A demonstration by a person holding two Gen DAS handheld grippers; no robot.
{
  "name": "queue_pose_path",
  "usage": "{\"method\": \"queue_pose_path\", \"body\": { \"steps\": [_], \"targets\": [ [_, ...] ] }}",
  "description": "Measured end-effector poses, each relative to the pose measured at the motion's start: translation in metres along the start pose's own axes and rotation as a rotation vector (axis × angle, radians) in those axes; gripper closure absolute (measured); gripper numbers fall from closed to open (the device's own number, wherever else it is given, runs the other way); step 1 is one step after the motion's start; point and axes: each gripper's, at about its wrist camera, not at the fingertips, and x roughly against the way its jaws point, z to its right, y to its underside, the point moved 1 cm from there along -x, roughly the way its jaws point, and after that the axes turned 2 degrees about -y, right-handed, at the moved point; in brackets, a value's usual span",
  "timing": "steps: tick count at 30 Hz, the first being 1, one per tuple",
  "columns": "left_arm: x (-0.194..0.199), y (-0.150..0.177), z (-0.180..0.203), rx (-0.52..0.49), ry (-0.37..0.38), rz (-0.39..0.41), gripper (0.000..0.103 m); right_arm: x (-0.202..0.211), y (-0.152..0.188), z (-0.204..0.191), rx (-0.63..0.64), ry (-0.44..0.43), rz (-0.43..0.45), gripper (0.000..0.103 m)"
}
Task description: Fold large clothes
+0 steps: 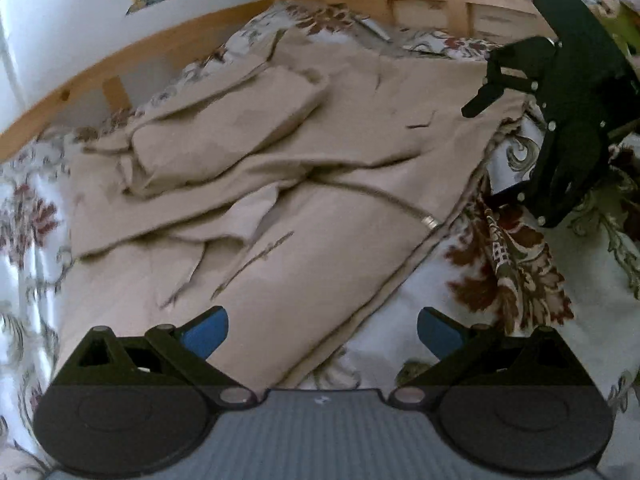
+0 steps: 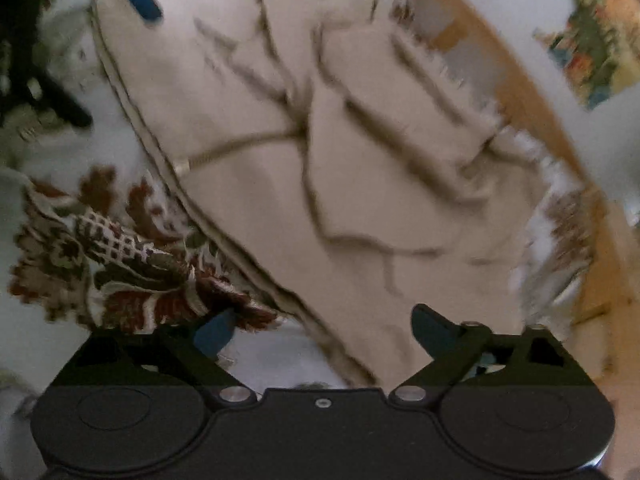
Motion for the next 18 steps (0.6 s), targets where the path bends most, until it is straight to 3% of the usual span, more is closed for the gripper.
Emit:
{"method": "queue_pose_path", "body": {
  "steps": [4,5,10,12,16,18],
  "targets": [
    [-0.002,0.015,-0.023,0.063,-0.014,-0.051,0.001,-0.002,-0.009,-0.001,-0.006,0.012,0.059,0.01],
    [-0.003,0.018,-0.026,0.069,-0.028,-0.063,0.001,0.001,-0.009,-0.001,-0.021,0.005,0.088,0.014],
    [0.002,0.021,-0.028,0.054,-0.032,-0.053,0.009,0.008,-0.013,0.009,-0.12,-0.061,0.154,0.053],
    [0.006,0.02,-0.023,0.044,-0.052,-0.032,0.011,0.013,-0.016,0.013,-0.156,-0.094,0.195,0.083],
    [0.008,0.013,-0.013,0.004,-0.142,-0.006,0.014,0.031,-0.024,0.023,-0.244,-0.047,0.299,0.089],
    [0.002,0.009,-0.012,-0.027,-0.236,-0.046,0.025,0.038,-0.024,0.037,-0.324,-0.029,0.36,0.09]
  ]
}}
